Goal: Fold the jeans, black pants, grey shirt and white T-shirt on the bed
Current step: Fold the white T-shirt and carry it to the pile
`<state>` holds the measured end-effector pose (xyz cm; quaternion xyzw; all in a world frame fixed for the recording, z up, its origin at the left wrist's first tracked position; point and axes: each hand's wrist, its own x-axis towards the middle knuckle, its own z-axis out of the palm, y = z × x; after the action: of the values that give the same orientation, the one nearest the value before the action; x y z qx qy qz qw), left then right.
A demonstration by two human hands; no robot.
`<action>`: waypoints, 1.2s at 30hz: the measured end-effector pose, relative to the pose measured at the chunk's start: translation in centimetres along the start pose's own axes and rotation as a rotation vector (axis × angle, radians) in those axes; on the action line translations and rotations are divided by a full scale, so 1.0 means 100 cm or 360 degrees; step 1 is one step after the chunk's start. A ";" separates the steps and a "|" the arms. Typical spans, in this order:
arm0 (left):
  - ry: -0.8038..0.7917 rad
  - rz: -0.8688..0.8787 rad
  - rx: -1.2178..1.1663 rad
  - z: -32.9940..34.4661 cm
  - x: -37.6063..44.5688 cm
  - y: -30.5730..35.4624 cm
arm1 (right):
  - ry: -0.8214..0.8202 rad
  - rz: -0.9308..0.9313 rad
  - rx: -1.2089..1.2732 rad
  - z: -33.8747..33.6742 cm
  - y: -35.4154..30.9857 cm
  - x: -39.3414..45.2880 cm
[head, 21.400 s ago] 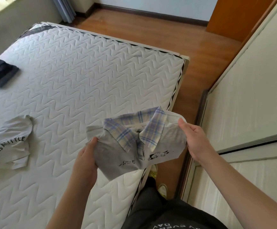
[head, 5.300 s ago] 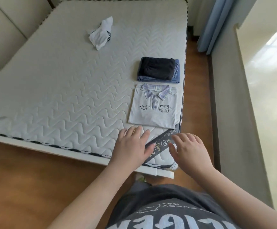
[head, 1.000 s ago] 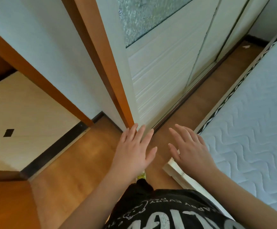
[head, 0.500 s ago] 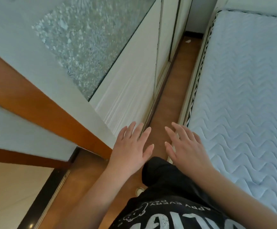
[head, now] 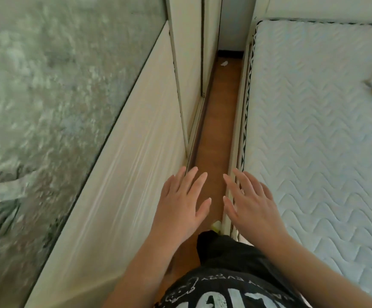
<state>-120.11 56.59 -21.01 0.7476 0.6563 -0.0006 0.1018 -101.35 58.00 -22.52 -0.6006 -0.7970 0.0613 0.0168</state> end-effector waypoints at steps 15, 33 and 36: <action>0.0013 0.0237 0.0161 -0.061 0.240 0.016 | -0.0127 0.0169 0.0182 -0.053 0.115 0.183; 0.0041 0.0858 0.0167 -0.080 0.577 0.092 | 0.0035 0.0789 0.0189 -0.071 0.235 0.384; 0.0049 0.1074 0.0139 -0.096 0.642 0.127 | 0.0102 0.0980 0.0185 -0.081 0.253 0.419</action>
<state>-100.05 119.53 -18.37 0.9262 0.3728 0.0163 0.0542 -88.01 105.71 -19.44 -0.8133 -0.5720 0.0900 0.0570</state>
